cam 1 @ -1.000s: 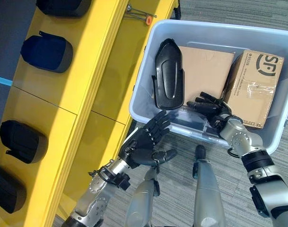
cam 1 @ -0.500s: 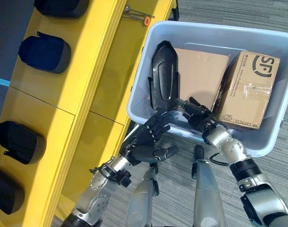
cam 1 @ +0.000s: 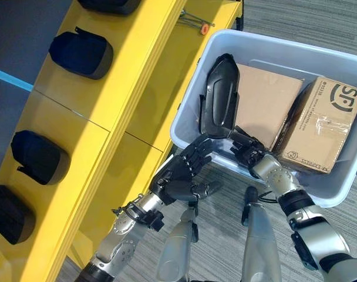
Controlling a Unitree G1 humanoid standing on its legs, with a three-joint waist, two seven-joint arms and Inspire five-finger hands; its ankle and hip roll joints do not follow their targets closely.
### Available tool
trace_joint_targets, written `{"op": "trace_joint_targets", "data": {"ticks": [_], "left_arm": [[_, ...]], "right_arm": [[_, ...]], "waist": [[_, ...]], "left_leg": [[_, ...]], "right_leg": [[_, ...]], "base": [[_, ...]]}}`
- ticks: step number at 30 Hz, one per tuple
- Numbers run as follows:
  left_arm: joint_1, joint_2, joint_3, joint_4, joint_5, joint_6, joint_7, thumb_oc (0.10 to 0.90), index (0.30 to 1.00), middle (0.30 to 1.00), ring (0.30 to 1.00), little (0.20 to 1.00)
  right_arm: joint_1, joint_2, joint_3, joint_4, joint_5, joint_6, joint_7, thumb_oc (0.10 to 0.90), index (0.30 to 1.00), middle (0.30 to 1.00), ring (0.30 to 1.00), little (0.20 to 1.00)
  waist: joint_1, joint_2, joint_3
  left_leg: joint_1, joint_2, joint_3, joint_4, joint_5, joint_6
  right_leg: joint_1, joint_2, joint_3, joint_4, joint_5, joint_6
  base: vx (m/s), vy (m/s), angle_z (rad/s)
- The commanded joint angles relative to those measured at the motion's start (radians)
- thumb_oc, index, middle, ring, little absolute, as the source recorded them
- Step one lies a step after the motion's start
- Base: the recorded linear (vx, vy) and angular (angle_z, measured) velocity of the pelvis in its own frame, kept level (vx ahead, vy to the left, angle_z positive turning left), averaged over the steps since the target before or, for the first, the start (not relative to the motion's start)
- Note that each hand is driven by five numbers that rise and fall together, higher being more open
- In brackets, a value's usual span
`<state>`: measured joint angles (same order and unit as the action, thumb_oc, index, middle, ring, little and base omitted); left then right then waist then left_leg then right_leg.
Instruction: Move parts from the plastic box to the shelf.
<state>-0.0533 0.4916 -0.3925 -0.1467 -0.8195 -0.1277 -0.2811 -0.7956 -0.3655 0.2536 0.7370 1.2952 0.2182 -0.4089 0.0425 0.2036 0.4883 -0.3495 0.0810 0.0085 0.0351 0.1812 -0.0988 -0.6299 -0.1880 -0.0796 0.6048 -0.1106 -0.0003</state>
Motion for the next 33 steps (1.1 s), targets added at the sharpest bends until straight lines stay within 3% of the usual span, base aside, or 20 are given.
{"op": "trace_joint_targets", "data": {"ticks": [1, 6, 13, 23, 33], "left_arm": [[-0.063, 0.008, -0.010, -0.125, -0.030, -0.049, -0.012, 0.900, 1.000, 1.000, 1.000, 1.000], [-0.067, 0.024, -0.014, -0.129, -0.037, -0.046, -0.006, 0.900, 1.000, 1.000, 1.000, 1.000], [-0.041, 0.050, -0.016, -0.136, -0.033, -0.070, -0.019, 0.900, 1.000, 1.000, 1.000, 1.000], [-0.004, 0.075, -0.013, -0.150, -0.051, -0.082, -0.028, 0.900, 1.000, 1.000, 1.000, 1.000], [0.043, 0.098, 0.017, -0.183, -0.067, -0.068, -0.041, 0.900, 1.000, 1.000, 1.000, 1.000]], "right_arm": [[-0.216, -0.037, -0.049, 0.021, -0.010, -0.010, 0.012, 0.900, 1.000, 1.000, 1.000, 1.000], [-0.294, -0.103, -0.069, 0.117, 0.047, -0.007, 0.043, 0.900, 1.000, 1.000, 1.000, 1.000], [-0.356, -0.163, -0.078, 0.159, 0.096, -0.073, 0.088, 0.900, 1.000, 1.000, 1.000, 1.000], [-0.433, -0.238, -0.091, 0.186, 0.023, -0.139, 0.084, 0.900, 1.000, 1.000, 1.000, 1.000], [-0.456, -0.295, -0.067, 0.094, -0.091, -0.183, 0.132, 0.900, 1.000, 1.000, 1.000, 1.000]], "waist": [[0.035, 0.078, 0.032], [0.054, 0.079, 0.032], [0.078, 0.089, 0.032], [0.091, 0.102, 0.032], [0.092, 0.086, 0.032]], "left_leg": [[-0.003, -0.010, -0.019, 0.131, -0.192, 0.059], [-0.017, -0.017, -0.028, 0.143, -0.196, 0.059], [-0.036, -0.029, -0.037, 0.147, -0.190, 0.060], [-0.053, -0.043, -0.042, 0.169, -0.198, 0.064], [-0.064, -0.047, -0.037, 0.194, -0.209, 0.068]], "right_leg": [[0.117, -0.043, 0.028, -0.055, -0.108, 0.020], [0.112, -0.047, 0.012, -0.035, -0.123, 0.017], [0.106, -0.051, -0.006, -0.018, -0.136, 0.011], [0.102, -0.054, -0.009, 0.004, -0.151, 0.006], [0.112, -0.043, -0.009, -0.005, -0.146, 0.004]], "base": [[0.02, -0.017, 0.10], [0.02, -0.012, 0.08], [0.02, -0.007, 0.10], [0.05, 0.007, 0.04], [0.04, -0.001, 0.05]]}}
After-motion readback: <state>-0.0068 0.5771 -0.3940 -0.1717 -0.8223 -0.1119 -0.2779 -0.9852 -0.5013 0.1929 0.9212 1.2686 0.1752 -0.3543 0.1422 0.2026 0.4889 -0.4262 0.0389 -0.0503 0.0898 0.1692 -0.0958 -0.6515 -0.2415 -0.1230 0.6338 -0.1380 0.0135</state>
